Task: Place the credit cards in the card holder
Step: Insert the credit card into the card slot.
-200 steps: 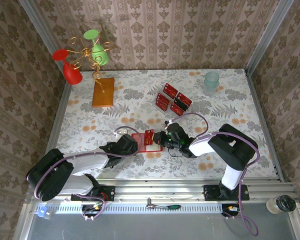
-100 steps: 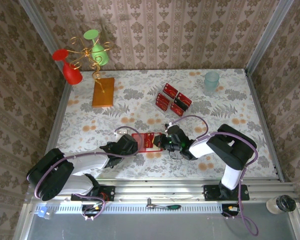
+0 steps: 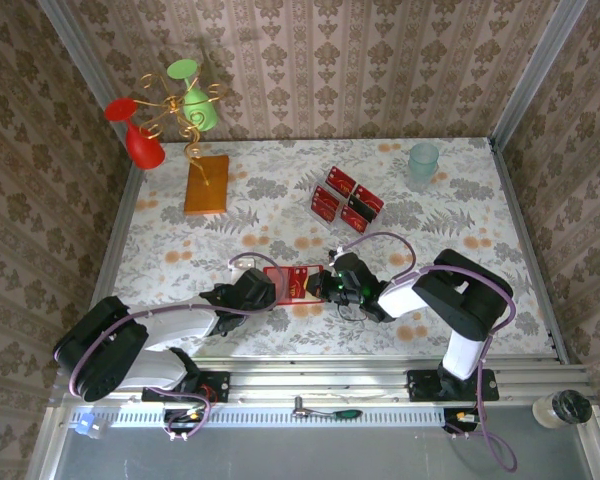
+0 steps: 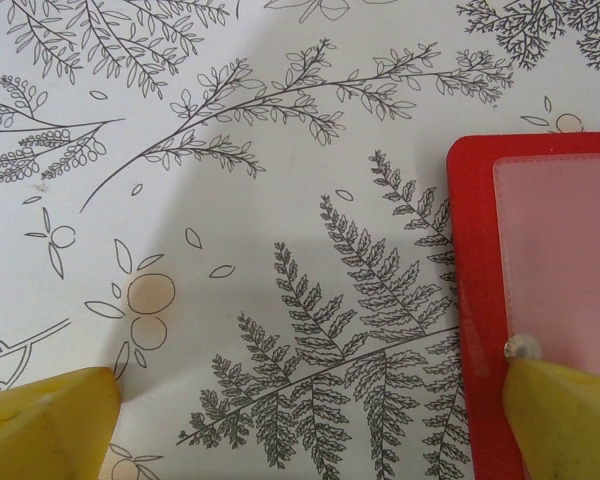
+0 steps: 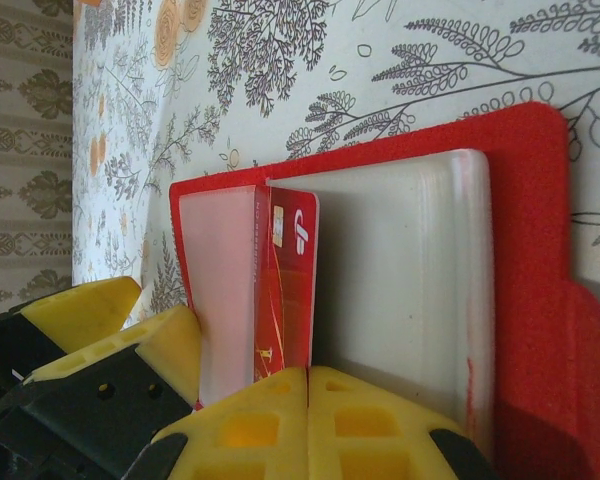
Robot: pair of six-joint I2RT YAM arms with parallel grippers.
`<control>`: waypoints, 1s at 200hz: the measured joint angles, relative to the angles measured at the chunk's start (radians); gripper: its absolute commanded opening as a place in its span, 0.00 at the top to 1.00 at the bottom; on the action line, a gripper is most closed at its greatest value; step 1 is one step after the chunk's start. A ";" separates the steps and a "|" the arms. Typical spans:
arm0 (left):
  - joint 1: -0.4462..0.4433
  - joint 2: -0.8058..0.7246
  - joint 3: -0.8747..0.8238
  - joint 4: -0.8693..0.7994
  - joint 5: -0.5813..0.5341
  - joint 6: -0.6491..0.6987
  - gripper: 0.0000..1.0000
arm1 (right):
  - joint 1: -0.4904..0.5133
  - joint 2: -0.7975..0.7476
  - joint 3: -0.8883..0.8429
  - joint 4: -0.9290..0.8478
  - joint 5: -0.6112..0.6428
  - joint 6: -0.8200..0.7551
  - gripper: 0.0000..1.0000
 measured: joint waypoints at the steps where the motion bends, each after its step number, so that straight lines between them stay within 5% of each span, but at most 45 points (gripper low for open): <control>1: 0.000 0.000 0.000 0.000 0.000 0.000 0.00 | 0.000 0.000 0.000 0.000 0.000 0.000 1.00; 200: 0.000 0.000 -0.006 0.011 -0.006 -0.005 0.00 | 0.003 0.040 0.109 -0.127 -0.076 -0.013 1.00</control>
